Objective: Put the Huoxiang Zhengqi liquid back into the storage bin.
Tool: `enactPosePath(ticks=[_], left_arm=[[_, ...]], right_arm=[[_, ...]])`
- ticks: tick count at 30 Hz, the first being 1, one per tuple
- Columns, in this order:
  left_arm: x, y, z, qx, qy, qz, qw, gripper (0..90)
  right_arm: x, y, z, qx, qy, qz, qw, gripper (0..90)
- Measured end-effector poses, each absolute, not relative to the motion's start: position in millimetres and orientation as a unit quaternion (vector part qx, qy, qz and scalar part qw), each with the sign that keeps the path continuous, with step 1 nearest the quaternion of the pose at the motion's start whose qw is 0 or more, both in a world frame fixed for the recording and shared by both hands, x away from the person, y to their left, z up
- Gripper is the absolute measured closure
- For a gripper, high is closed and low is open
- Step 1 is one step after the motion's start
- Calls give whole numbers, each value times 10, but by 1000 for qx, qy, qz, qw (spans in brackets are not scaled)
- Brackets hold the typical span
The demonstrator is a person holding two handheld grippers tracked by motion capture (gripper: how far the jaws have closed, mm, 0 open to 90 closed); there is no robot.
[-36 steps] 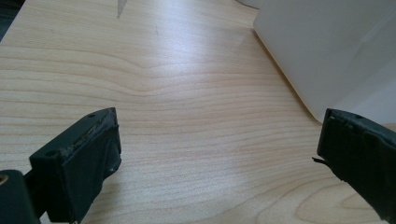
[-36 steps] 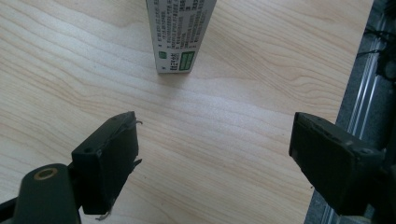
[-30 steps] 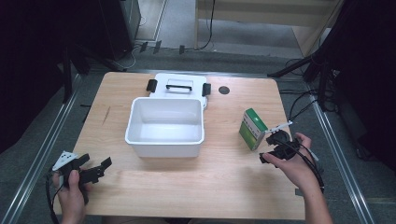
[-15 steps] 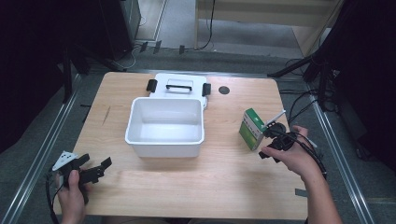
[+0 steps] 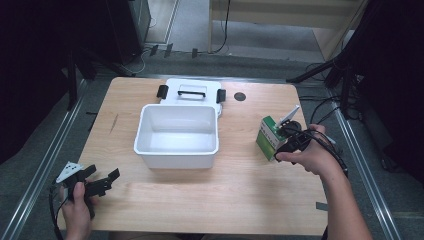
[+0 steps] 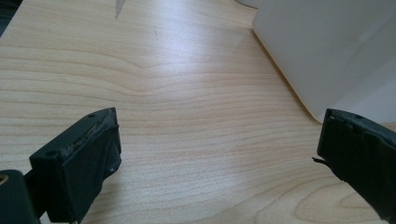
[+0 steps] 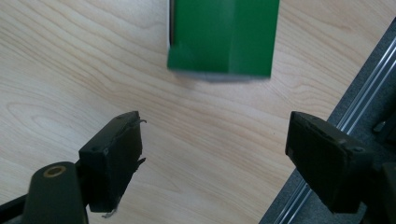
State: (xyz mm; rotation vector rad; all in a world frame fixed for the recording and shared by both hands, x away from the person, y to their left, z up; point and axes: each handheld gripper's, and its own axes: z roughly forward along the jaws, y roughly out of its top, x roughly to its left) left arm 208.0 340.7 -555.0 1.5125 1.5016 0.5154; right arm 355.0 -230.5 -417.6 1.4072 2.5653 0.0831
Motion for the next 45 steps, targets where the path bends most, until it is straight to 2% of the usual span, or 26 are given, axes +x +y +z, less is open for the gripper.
enactPosePath(ticks=[8, 21, 26, 36, 45], left_arm=[[2080, 3405, -5551, 613, 609, 210, 457, 6], [2080, 3408, -5551, 613, 609, 209, 458, 6], [2080, 3409, -5551, 613, 609, 209, 458, 6], [2082, 3409, -5552, 612, 610, 208, 458, 6], [2081, 3411, -5552, 611, 611, 208, 458, 6]], right_arm=[[3643, -2172, -4107, 465, 878, 18, 112, 231], [3836, -2114, -4123, 487, 870, 21, 76, 262], [3887, -2082, -4107, 486, 870, 35, 77, 325], [4001, -2043, -4048, 494, 866, 49, 65, 388], [4127, -2002, -4050, 505, 859, 63, 55, 540]])
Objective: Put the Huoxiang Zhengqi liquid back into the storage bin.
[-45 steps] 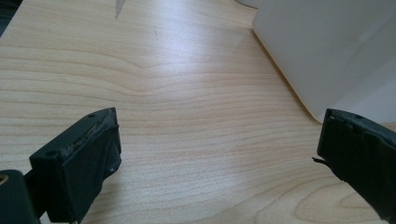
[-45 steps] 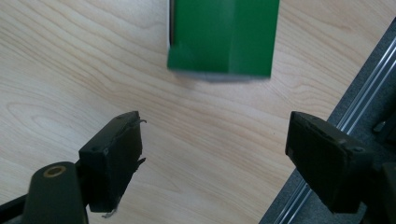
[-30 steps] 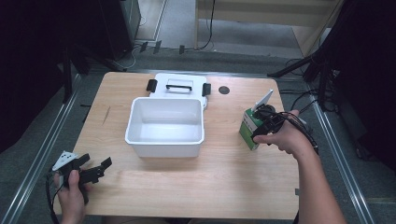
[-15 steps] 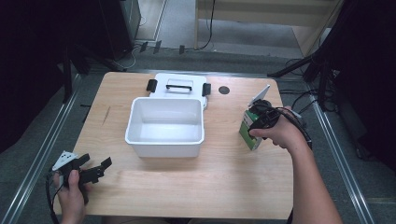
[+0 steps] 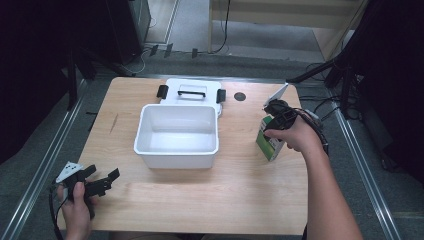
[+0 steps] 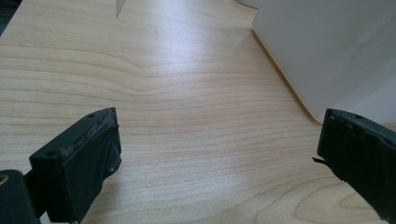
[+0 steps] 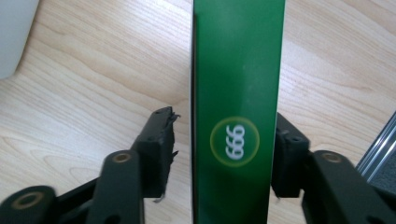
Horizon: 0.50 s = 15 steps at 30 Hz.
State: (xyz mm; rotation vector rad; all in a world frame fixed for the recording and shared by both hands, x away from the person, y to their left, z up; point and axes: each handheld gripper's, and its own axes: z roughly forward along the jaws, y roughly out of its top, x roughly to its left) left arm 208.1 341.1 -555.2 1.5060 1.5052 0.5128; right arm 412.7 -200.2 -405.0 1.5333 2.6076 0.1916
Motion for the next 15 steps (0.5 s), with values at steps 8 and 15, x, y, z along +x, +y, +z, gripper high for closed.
enactPosePath(ticks=[8, 15], left_arm=[[2083, 3411, -5553, 611, 611, 207, 458, 6], [2084, 3411, -5553, 611, 611, 207, 458, 6]], right_arm=[[4182, -1981, -4066, 510, 856, 63, 52, 602], [4197, -1977, -4055, 506, 859, 57, 61, 643]])
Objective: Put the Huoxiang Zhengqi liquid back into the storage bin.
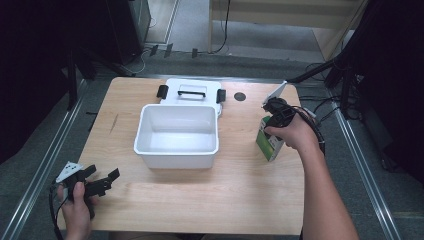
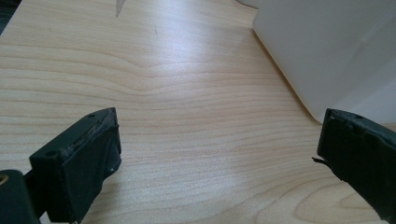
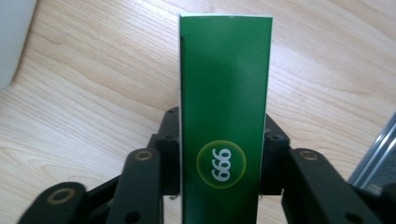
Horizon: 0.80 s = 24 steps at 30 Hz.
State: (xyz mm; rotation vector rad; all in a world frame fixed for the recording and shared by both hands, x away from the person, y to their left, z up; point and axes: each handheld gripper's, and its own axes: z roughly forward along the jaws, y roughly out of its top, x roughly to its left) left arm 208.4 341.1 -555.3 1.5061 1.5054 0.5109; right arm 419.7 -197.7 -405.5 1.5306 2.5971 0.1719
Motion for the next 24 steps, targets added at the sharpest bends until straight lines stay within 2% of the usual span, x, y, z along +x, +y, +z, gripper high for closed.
enactPosePath(ticks=[10, 16, 24], left_arm=[[2085, 3411, -5553, 612, 611, 207, 458, 6], [2085, 3413, -5553, 612, 611, 206, 459, 6], [2087, 3412, -5554, 610, 611, 207, 460, 6]], right_arm=[[4097, -1828, -4012, 391, 916, 54, 74, 647], [4005, -1697, -3841, 316, 940, 75, 106, 645], [3926, -1556, -3583, 248, 958, 94, 111, 644]])
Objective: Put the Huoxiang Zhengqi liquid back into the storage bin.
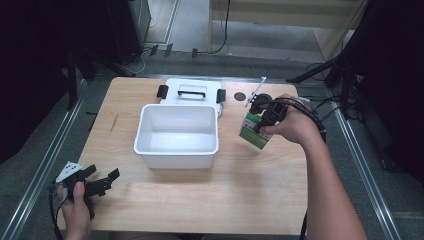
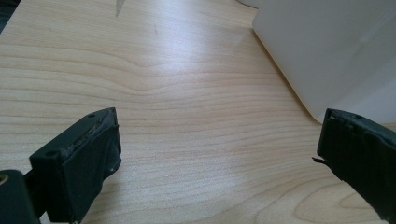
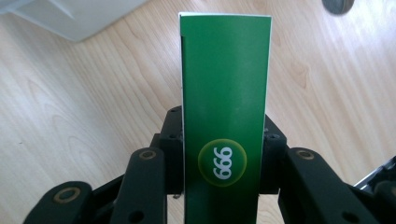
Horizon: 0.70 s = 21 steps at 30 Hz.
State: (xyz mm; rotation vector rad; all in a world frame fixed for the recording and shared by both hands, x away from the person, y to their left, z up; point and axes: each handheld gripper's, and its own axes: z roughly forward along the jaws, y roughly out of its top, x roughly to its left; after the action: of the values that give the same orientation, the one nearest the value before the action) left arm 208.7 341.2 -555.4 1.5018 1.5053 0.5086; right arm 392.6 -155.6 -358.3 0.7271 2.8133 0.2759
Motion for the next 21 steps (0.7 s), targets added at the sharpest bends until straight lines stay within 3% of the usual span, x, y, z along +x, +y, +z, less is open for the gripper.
enactPosePath(ticks=[21], left_arm=[[2088, 3414, -5553, 610, 612, 206, 459, 6]], right_arm=[[3776, -1273, -3137, 65, 986, 96, 122, 641]])
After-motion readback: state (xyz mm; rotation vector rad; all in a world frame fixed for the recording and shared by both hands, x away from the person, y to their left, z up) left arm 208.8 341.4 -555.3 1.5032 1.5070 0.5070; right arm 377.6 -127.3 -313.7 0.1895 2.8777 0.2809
